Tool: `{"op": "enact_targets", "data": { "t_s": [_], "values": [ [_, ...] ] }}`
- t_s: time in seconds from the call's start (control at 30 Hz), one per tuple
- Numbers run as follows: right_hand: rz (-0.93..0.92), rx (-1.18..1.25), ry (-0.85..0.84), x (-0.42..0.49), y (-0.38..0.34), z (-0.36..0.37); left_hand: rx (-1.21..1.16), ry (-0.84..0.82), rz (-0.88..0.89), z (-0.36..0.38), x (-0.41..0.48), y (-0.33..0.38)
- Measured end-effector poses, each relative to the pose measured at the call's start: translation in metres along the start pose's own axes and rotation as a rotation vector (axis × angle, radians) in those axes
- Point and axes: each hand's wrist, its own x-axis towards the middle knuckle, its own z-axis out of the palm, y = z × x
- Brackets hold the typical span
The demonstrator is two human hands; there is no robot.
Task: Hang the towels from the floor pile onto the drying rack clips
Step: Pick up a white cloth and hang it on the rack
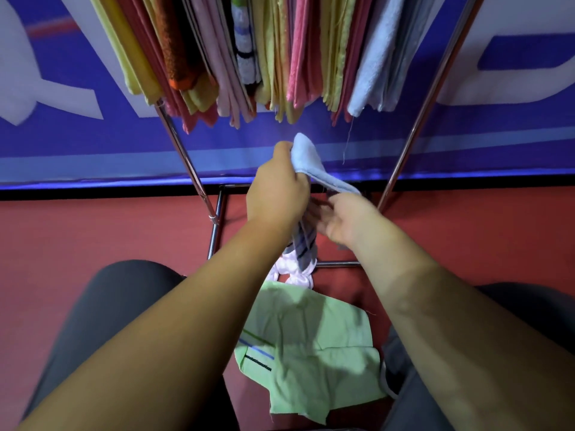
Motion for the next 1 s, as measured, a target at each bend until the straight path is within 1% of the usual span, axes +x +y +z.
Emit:
{"op": "enact_targets", "data": {
  "t_s": [0.1, 0.13, 0.2, 0.23, 0.27, 0.3, 0.33, 0.37, 0.4, 0.43, 0.57, 0.73, 0.9, 1.0],
  "values": [
    [0.099, -0.209, -0.072, -0.018, 0.006, 0.003, 0.042, 0.007, 0.052, -0.012, -0.007, 0.012],
    [0.116, -0.315, -0.057, -0.028, 0.004, 0.003, 0.056, 0.009, 0.067, -0.018, -0.01, 0.017],
    [0.12, -0.519, 0.047, -0.041, -0.001, 0.0, 0.09, 0.008, 0.097, -0.027, -0.017, 0.023],
    [0.065, -0.651, 0.138, -0.044, -0.003, -0.004, 0.105, 0.007, 0.111, -0.034, -0.021, 0.028],
    [-0.065, -0.803, 0.247, -0.045, -0.003, -0.009, 0.117, 0.002, 0.118, -0.04, -0.024, 0.032],
    [-0.264, -0.917, 0.313, -0.046, -0.003, -0.015, 0.126, 0.001, 0.126, -0.049, -0.028, 0.037],
    [-0.466, -0.971, 0.324, -0.049, -0.003, -0.019, 0.127, -0.002, 0.13, -0.055, -0.03, 0.041],
    [-0.632, -0.991, 0.311, -0.055, -0.004, -0.02, 0.124, 0.001, 0.135, -0.063, -0.033, 0.046],
    [-0.749, -1.003, 0.28, -0.062, -0.005, -0.02, 0.114, 0.013, 0.14, -0.073, -0.037, 0.051],
    [-0.812, -0.999, 0.244, -0.07, -0.008, -0.019, 0.097, 0.033, 0.15, -0.081, -0.039, 0.056],
    [-0.838, -0.925, 0.153, -0.113, -0.027, -0.008, 0.046, 0.127, 0.25, -0.112, -0.039, 0.07],
    [-0.916, -0.886, 0.15, -0.165, -0.061, 0.005, 0.22, 0.12, 0.394, -0.132, -0.041, 0.078],
    [-1.01, -0.932, 0.148, -0.213, -0.102, 0.018, 0.355, 0.13, 0.426, -0.134, -0.043, 0.1],
    [-1.082, -1.013, 0.158, -0.237, -0.124, 0.027, 0.305, 0.133, 0.439, -0.134, -0.043, 0.127]
  ]
}}
